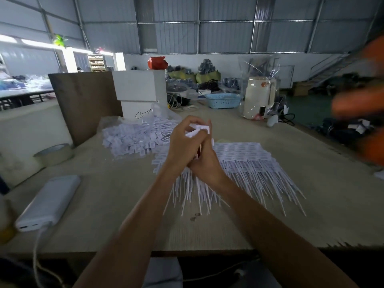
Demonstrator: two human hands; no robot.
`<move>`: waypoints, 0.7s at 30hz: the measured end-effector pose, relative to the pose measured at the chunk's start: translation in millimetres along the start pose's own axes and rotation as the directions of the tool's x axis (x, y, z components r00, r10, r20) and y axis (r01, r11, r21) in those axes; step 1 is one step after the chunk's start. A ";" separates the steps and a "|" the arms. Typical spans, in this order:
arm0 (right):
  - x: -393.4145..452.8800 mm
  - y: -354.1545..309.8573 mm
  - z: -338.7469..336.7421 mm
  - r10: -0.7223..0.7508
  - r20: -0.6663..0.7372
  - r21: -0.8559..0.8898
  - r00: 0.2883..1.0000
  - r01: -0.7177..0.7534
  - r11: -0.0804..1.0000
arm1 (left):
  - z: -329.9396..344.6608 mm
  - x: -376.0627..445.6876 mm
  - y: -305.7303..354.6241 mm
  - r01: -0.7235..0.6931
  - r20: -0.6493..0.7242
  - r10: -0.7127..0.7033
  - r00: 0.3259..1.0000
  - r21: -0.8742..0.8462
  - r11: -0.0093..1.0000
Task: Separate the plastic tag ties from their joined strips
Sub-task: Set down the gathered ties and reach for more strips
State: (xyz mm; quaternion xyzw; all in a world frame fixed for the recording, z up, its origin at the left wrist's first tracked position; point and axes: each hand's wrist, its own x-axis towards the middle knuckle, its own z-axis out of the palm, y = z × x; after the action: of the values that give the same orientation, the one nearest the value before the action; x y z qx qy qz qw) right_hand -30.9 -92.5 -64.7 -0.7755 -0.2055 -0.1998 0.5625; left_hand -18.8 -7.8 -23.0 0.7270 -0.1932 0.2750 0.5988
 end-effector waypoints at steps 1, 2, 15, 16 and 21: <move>0.6 -1.6 0.1 0.028 -0.023 0.097 0.999 -0.026 0.995 | -0.1 -1.9 1.3 -0.027 -0.039 0.026 0.999 -0.035 0.999; 0.6 -3.4 0.3 0.078 -0.037 0.162 0.996 -0.071 0.984 | -0.7 -3.6 1.6 -0.045 -0.082 0.038 0.996 -0.078 0.996; 4.9 -0.2 11.0 0.233 -0.029 0.148 0.972 -0.226 0.963 | -4.6 -0.6 -1.9 0.046 -0.195 -0.113 0.974 -0.318 0.947; 5.1 0.1 9.1 0.205 -0.018 0.133 0.979 -0.201 0.971 | -4.3 -0.6 -1.7 0.057 -0.177 -0.116 0.977 -0.305 0.950; 1.9 1.6 3.9 0.028 0.040 0.037 0.999 -0.030 0.999 | -1.9 0.8 -3.1 0.072 -0.068 -0.087 0.994 -0.194 0.978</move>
State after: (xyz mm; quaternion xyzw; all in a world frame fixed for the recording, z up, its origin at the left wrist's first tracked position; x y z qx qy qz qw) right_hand -28.1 -89.0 -66.1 -0.7715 -0.2088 -0.1724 0.5757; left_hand -16.6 -5.3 -24.7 0.6622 -0.1667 0.2584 0.6833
